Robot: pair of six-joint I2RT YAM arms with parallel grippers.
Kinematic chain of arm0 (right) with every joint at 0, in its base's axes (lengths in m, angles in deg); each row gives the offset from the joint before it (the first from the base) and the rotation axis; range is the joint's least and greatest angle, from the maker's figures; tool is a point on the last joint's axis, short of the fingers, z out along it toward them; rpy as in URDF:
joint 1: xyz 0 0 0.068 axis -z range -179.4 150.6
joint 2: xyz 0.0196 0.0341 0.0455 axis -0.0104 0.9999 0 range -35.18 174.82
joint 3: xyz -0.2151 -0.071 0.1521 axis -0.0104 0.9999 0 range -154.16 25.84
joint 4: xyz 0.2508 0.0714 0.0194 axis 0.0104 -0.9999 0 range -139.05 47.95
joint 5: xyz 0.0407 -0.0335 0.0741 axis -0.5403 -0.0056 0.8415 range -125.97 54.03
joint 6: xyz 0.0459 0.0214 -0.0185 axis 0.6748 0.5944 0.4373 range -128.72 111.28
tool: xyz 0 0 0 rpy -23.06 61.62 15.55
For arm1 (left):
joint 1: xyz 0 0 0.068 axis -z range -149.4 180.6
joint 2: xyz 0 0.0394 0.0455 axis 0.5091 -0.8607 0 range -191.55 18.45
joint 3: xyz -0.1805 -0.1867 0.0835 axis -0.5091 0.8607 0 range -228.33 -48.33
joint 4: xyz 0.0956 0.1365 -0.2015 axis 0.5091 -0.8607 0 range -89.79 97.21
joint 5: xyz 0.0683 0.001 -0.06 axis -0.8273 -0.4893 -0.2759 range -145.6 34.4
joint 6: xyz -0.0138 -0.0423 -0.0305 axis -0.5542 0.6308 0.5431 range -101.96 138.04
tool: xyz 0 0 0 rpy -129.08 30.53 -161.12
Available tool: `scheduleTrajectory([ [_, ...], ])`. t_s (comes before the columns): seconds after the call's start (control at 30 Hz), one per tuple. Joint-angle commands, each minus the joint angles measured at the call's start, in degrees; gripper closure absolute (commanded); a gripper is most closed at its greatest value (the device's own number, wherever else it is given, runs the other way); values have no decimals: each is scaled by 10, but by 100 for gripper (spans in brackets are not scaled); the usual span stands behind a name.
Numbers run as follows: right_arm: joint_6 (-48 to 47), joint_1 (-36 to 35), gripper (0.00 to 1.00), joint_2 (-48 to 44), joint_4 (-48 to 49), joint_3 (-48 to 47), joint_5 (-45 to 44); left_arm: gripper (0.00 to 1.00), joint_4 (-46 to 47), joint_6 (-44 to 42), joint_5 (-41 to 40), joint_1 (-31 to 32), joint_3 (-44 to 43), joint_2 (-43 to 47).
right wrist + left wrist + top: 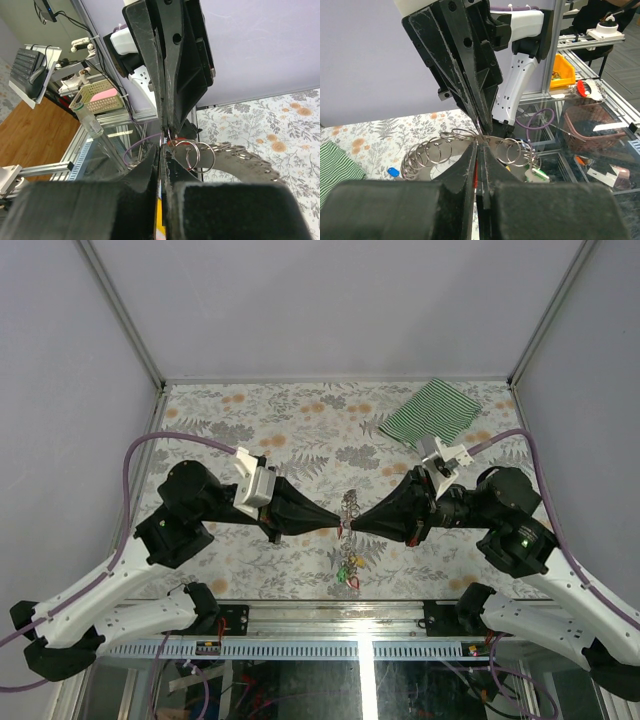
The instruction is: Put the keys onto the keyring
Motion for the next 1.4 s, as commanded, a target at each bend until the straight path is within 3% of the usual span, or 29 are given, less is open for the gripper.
scheduleTrajectory([
  [0.0,7,-1,100,2,66,-13,33,100,45,12,23,2,-4,-2],
  [1.37,-33,0,100,0,20,-12,32,100,58,22,88,2,-18,-20],
])
